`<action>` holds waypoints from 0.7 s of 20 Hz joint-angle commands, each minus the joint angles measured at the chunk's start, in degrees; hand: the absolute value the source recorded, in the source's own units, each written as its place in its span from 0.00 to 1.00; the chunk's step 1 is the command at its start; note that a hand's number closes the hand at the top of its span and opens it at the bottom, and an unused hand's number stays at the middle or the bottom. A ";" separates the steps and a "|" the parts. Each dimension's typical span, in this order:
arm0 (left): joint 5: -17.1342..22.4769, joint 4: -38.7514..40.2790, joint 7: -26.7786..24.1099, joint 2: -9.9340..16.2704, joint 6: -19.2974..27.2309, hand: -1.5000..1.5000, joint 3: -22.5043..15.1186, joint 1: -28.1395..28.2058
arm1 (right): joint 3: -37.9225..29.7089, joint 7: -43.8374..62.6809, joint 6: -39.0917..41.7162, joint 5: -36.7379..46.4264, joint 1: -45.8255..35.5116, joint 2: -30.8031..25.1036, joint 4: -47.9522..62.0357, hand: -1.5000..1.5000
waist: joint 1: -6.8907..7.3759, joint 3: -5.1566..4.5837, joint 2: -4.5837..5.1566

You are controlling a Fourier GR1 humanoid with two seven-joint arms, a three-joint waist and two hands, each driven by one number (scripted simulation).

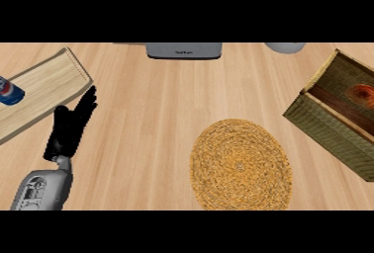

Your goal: Pick the croissant from the placemat and place it in the basket

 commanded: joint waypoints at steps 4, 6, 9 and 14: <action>1.64 1.43 -0.26 1.58 -2.04 0.50 1.94 -0.42 | -3.01 -0.44 -4.17 -2.65 -3.19 4.58 6.64 0.00 | -0.21 0.00 -0.09; 0.09 -0.89 1.35 -0.31 -0.10 0.50 0.14 -0.01 | -5.59 -3.40 -3.58 -4.52 -3.38 2.20 8.68 0.00 | -0.29 0.02 -0.12; 0.73 1.53 1.76 0.53 -0.77 0.50 1.28 -2.02 | -9.82 -3.11 -6.33 -6.72 -5.07 1.75 13.20 0.00 | -0.31 0.03 0.07; 0.76 1.57 0.08 0.64 -1.25 0.50 1.20 -1.88 | -14.80 2.52 -8.81 -9.31 -9.28 -1.64 17.83 0.00 | -0.22 0.00 -0.02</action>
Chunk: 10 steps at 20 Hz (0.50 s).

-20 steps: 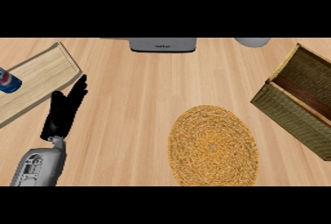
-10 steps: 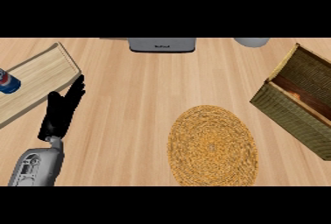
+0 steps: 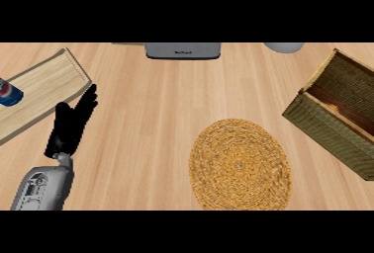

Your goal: Pick the croissant from the placemat and place it in the basket

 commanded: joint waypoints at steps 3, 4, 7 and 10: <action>-0.65 3.24 -1.86 -0.55 0.47 0.50 -0.02 -1.27 | -5.06 0.99 -0.37 -1.13 -3.10 -8.76 12.16 0.00 | 0.35 0.02 0.37; 0.79 0.50 0.97 0.72 -1.21 0.50 0.51 -2.27 | -6.74 2.18 1.17 -2.12 -3.74 -10.67 15.72 0.00 | 0.93 0.08 0.47; 0.55 -0.74 0.53 0.62 -1.27 0.50 0.11 -0.46 | -7.79 -0.69 1.22 -1.79 -2.15 -14.57 21.16 0.00 | 1.36 0.14 0.57; 1.17 -5.00 1.13 0.64 -2.31 0.50 -0.67 2.08 | -8.66 -5.51 2.16 -1.31 1.71 -18.22 24.98 0.00 | 2.02 0.29 0.62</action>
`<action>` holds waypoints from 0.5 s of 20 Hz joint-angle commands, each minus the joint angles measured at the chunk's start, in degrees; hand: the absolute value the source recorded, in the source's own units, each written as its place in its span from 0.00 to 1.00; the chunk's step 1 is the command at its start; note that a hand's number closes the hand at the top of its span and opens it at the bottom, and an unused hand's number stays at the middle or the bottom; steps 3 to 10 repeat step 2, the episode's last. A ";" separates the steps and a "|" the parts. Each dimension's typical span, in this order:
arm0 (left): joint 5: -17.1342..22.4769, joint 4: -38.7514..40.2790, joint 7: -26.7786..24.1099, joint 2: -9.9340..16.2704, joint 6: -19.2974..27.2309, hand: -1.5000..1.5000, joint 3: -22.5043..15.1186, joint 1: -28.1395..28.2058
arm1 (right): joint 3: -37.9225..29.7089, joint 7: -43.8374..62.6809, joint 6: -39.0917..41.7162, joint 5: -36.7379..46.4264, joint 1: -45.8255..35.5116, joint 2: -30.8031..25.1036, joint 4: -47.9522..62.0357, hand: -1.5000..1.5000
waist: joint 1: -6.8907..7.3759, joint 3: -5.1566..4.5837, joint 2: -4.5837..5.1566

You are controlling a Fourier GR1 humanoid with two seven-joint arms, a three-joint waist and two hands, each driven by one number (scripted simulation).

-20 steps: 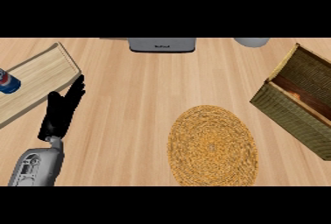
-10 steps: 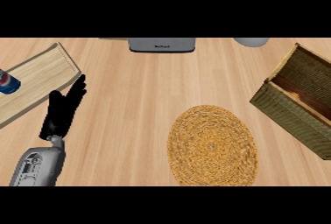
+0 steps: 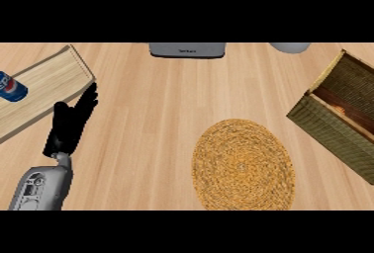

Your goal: Pick the croissant from the placemat and place it in the basket

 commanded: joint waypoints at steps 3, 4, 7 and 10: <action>-1.12 0.65 0.37 -0.55 0.71 0.50 -0.83 -1.46 | -2.18 -3.61 3.43 -0.61 1.01 -6.33 8.00 0.00 | 0.16 0.14 0.51; -1.12 0.65 0.37 -0.55 0.71 0.50 -0.83 -1.46 | -2.18 -3.61 3.43 -0.61 1.01 -6.33 8.00 0.00 | 0.16 0.14 0.51; -1.12 0.65 0.37 -0.55 0.71 0.50 -0.83 -1.46 | -2.18 -3.61 3.43 -0.61 1.01 -6.33 8.00 0.00 | 0.16 0.14 0.51; -1.12 0.65 0.37 -0.55 0.71 0.50 -0.83 -1.46 | -2.18 -3.61 3.43 -0.61 1.01 -6.33 8.00 0.00 | 0.16 0.14 0.51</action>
